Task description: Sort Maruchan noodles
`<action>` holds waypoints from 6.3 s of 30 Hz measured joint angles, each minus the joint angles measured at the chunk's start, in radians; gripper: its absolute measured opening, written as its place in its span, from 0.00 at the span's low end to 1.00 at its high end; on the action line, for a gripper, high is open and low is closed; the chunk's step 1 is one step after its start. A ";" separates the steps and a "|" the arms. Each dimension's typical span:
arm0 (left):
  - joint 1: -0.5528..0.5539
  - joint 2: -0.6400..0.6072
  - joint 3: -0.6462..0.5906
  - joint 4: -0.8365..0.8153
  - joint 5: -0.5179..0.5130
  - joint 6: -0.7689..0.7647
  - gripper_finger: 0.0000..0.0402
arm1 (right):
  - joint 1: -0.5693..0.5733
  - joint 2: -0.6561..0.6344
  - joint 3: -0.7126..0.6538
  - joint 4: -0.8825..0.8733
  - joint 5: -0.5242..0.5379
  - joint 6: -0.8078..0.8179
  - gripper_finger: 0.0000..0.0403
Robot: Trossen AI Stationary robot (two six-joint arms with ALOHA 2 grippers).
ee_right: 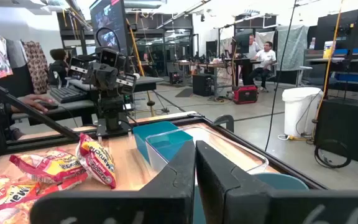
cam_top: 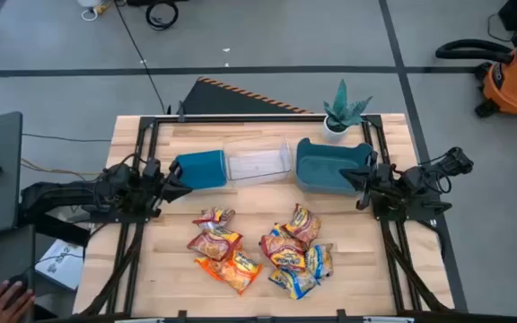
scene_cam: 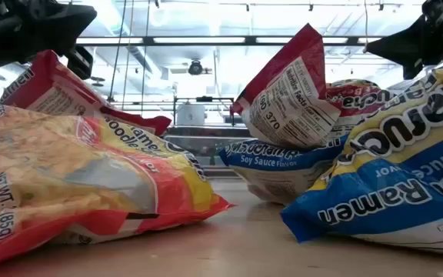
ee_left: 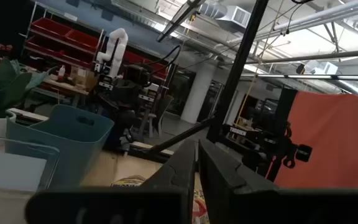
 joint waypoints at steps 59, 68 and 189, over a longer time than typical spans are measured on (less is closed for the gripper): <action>0.000 0.000 0.000 0.000 0.000 0.000 0.07 | 0.000 0.000 0.000 0.000 0.000 0.000 0.05; 0.000 0.000 0.000 0.000 0.000 0.000 0.07 | 0.000 0.000 0.000 0.000 0.000 0.000 0.05; 0.000 0.000 0.000 0.001 0.000 0.001 0.07 | -0.301 1.771 1.002 -0.628 -0.963 0.154 0.18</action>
